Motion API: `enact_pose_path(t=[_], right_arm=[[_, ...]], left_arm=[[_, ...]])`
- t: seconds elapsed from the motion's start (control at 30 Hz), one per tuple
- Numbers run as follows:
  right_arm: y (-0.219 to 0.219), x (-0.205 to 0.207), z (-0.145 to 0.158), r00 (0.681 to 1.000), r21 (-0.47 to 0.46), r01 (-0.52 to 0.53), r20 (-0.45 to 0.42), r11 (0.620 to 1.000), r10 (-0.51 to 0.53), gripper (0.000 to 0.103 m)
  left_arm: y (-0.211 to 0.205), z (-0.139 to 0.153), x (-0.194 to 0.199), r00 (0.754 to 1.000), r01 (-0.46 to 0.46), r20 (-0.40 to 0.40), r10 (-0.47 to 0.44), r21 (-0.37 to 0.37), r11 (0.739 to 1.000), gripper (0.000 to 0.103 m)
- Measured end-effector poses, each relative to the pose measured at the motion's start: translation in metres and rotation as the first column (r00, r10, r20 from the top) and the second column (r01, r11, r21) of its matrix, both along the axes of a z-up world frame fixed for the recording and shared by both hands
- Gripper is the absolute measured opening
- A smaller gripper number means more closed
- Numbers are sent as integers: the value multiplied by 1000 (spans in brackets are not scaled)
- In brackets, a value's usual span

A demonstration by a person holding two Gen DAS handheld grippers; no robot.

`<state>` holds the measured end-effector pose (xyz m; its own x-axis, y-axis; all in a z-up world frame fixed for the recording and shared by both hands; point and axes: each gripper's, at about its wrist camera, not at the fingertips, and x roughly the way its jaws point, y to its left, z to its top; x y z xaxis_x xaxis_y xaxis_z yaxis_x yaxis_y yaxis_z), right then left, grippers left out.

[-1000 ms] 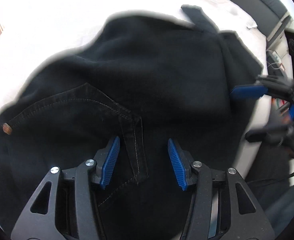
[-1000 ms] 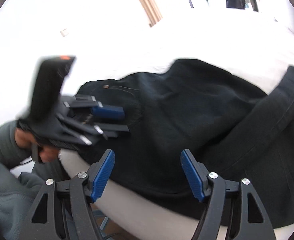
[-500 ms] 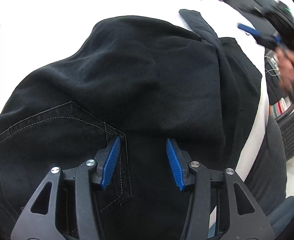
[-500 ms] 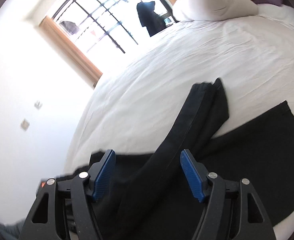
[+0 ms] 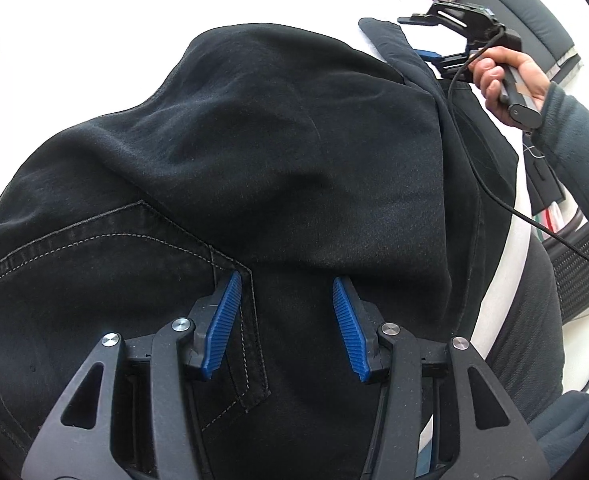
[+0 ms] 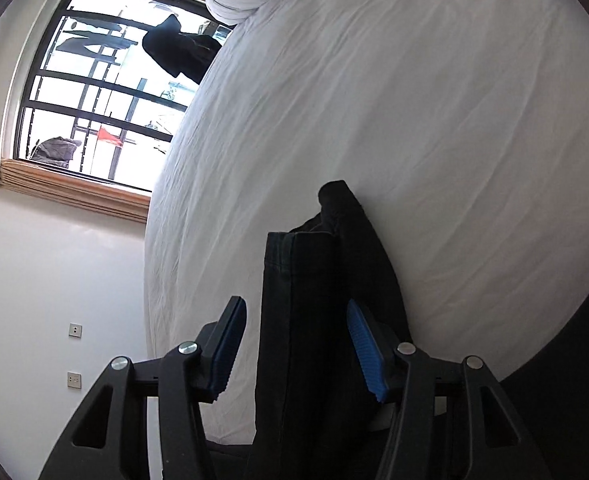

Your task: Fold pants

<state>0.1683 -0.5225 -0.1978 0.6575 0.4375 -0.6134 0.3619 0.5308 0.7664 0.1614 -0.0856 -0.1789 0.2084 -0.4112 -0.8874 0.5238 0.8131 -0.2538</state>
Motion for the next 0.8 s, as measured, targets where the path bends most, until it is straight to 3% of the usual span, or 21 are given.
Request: enact_pose_path(t=[0.13, 0.2, 0.27, 0.3, 0.53, 0.8], right_arm=[[-3, 15, -11, 1000, 41, -16, 11, 999, 15, 56], [-2, 21, -12, 999, 41, -30, 16, 999, 29, 43], [1, 21, -11, 999, 18, -54, 9, 998, 54, 15], [4, 22, -8, 998, -8, -68, 9, 998, 68, 9], [-4, 5, 29, 996, -123, -21, 88, 992, 32, 4], [-40, -103, 88, 961, -155, 176, 243, 972, -135, 3]], left_arm=[[5, 2, 0, 1000, 1, 1, -1, -5, 1000, 45], [3, 0, 2, 1000, 1, 2, -1, -5, 1000, 45], [-2, -2, 3, 1000, 0, 3, 0, -2, 1000, 45], [-3, -2, 3, 1000, 0, 4, 0, -1, 1000, 45], [-6, -2, 1, 1000, -3, 18, 2, 8, 1000, 45], [-8, 1, -3, 1000, -9, 29, 8, 16, 1000, 45]])
